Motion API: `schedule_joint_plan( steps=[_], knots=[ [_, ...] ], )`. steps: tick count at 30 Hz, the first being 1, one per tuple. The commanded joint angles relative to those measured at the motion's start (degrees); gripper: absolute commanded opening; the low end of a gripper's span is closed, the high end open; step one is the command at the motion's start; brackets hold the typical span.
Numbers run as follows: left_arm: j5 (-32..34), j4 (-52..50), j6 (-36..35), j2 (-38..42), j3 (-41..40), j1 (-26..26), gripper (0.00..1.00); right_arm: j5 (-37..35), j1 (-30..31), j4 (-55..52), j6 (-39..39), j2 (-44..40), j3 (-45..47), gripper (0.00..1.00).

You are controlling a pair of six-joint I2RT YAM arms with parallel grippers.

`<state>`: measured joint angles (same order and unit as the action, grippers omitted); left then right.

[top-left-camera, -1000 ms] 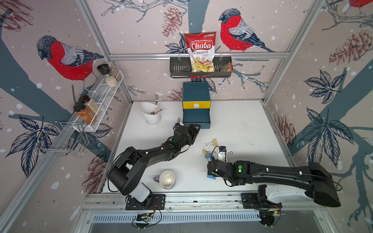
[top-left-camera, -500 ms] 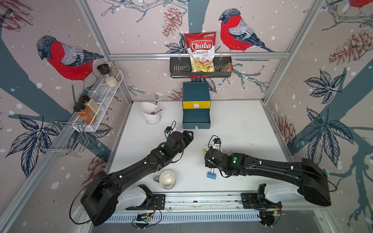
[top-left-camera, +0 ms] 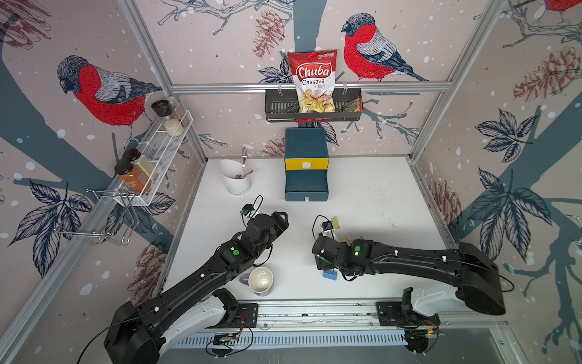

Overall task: Put the binder clips in the drawer according to color
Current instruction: Pick up the binder clip at the center of the board.

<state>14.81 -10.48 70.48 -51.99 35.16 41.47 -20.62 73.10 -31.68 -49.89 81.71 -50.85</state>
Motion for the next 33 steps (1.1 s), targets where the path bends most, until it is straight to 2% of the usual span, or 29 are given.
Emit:
schedule_joint_plan(
  steps=[1,5,11,24,33],
  knots=[
    [1.87,-3.56,-1.07,1.81,-0.11,0.05,0.79,0.33,2.75,-1.61,-12.2,0.97,1.27,0.84],
    [2.15,-4.45,-1.05,2.89,0.07,0.1,0.79,2.26,4.63,1.09,-22.2,3.0,3.3,0.86],
    [2.37,-5.48,-1.06,4.82,0.19,0.12,0.79,-1.75,7.71,-4.13,-32.65,7.86,0.91,0.83],
    [1.16,-4.11,-1.31,4.57,0.3,0.11,0.78,-1.89,8.19,-4.59,-36.11,9.26,1.69,0.79],
    [1.3,-3.57,-1.33,4.7,0.33,0.17,0.77,0.58,8.95,-3.12,-38.14,9.74,2.46,0.75]
  ],
)
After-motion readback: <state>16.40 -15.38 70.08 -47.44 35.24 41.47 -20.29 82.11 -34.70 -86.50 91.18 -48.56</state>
